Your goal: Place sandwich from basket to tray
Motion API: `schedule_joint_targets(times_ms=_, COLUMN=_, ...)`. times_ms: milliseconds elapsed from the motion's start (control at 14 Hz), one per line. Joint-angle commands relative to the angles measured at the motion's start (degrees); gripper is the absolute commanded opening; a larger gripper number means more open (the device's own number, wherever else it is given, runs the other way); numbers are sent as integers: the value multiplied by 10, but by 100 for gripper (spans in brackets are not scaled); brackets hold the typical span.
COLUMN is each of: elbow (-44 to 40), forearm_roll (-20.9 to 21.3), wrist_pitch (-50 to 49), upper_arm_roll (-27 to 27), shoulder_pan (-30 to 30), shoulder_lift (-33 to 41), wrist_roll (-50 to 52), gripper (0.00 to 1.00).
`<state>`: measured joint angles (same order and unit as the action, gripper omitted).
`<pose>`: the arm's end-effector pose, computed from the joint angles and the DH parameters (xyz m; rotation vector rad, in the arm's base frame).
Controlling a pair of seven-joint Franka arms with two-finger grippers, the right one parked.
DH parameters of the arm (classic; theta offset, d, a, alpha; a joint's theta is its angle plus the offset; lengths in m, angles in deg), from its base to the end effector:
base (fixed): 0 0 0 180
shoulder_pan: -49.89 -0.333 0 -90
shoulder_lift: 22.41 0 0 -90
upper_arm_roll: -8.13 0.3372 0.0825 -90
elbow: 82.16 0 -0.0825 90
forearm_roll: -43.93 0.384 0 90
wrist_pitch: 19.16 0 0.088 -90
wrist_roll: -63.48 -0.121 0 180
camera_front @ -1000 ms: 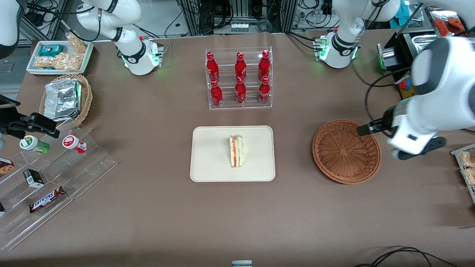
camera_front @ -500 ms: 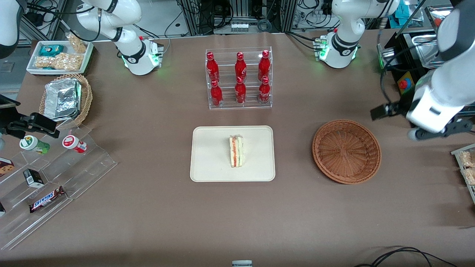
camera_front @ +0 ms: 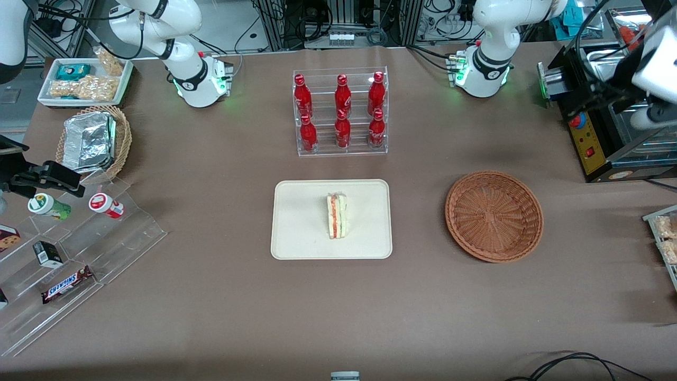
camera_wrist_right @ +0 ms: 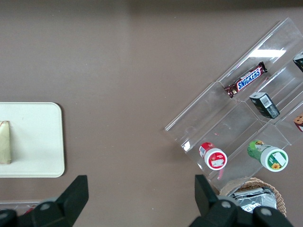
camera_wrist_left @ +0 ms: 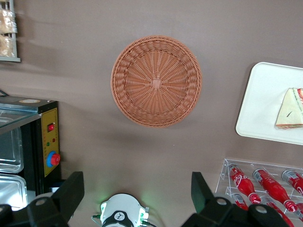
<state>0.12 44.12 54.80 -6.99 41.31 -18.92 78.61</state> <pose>0.4969 -0.0621 0.7011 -3.0951 -0.2355 0.1262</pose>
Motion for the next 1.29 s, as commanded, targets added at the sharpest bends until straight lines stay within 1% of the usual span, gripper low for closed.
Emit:
schedule_joint_targets(times_ms=0, elbow=25, forearm_roll=3, wrist_pitch=-2, upper_arm_roll=-7, shoulder_pan=-12, shoulder_lift=20, wrist_roll=13, gripper=100)
schedule_joint_targets(times_ms=71, elbow=19, forearm_roll=0, wrist_pitch=-7, upper_arm_roll=-2, shoulder_pan=-12, shoulder_lift=13, wrist_roll=14, gripper=100)
schedule_joint_targets(times_ms=286, elbow=19, forearm_roll=7, wrist_pitch=-16, upper_arm_roll=0, shoulder_pan=-10, shoulder_lift=6, wrist_roll=8, gripper=100)
schedule_joint_targets(times_ms=357, elbow=13, forearm_roll=6, wrist_pitch=-11, upper_arm_roll=2, shoulder_pan=-7, shoulder_lift=-8, wrist_roll=7, gripper=100)
schedule_joint_targets(times_ms=429, elbow=-8, forearm_roll=12, wrist_pitch=-7, upper_arm_roll=2, shoulder_pan=-7, shoulder_lift=-31, wrist_roll=10, gripper=100)
schedule_joint_targets(times_ms=500, elbow=-26, forearm_roll=32, wrist_pitch=-7, upper_arm_roll=1, shoulder_pan=-8, shoulder_lift=-46, wrist_roll=7, gripper=100)
schedule_joint_targets(times_ms=571, elbow=-25, forearm_roll=41, wrist_pitch=-6, upper_arm_roll=1, shoulder_pan=-8, shoulder_lift=-46, wrist_roll=5, gripper=100)
schedule_joint_targets(times_ms=786, elbow=-21, forearm_roll=32, wrist_pitch=-9, upper_arm_roll=0, shoulder_pan=-10, shoulder_lift=-40, wrist_roll=6, gripper=100)
schedule_joint_targets(times_ms=1214, elbow=-29, forearm_roll=34, wrist_pitch=-3, upper_arm_roll=1, shoulder_pan=-9, shoulder_lift=-48, wrist_roll=6, gripper=100)
